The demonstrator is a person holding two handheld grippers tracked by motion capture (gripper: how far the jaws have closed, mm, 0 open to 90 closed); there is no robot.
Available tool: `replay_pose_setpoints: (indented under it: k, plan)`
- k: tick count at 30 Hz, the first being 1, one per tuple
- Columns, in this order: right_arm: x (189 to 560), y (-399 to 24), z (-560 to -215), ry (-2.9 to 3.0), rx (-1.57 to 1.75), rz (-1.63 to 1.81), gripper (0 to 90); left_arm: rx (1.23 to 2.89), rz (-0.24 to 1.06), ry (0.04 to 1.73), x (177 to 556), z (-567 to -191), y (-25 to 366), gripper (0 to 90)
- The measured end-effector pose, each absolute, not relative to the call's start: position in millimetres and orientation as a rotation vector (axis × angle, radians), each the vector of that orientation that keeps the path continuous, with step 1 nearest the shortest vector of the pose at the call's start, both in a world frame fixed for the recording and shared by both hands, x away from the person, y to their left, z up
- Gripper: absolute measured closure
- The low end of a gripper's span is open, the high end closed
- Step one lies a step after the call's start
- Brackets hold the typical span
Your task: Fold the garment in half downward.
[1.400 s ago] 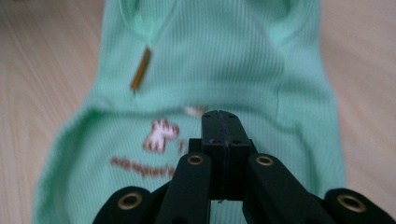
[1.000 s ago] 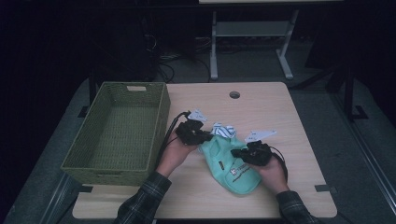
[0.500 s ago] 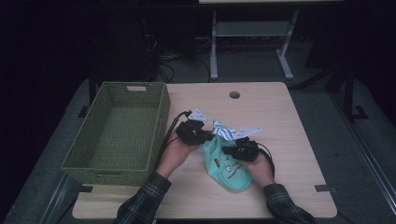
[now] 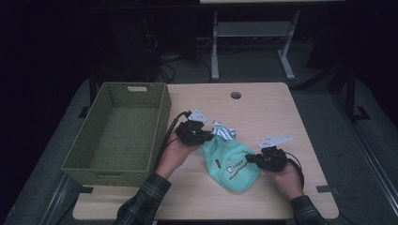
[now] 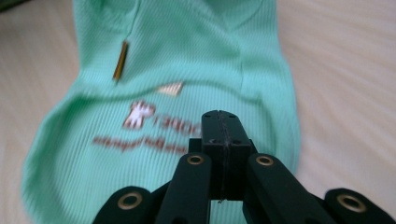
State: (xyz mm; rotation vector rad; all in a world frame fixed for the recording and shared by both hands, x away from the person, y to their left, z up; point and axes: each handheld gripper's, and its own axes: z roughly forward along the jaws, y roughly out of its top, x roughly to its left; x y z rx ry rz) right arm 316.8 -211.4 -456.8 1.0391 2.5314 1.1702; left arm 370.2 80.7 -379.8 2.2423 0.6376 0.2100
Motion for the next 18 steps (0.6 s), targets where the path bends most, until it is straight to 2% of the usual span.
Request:
replay_pose_setpoints:
  k: [5,18]
  plan:
    - [304.0,-220.4,-464.7,2.569,1.053,1.095,89.7,2.246,0.201,0.609,366.3,-378.7,75.0,84.4]
    - [304.7,-219.0,-468.3,2.586,1.067,1.07,89.7,2.27,0.161,0.512,348.8,-378.3,50.0,84.3]
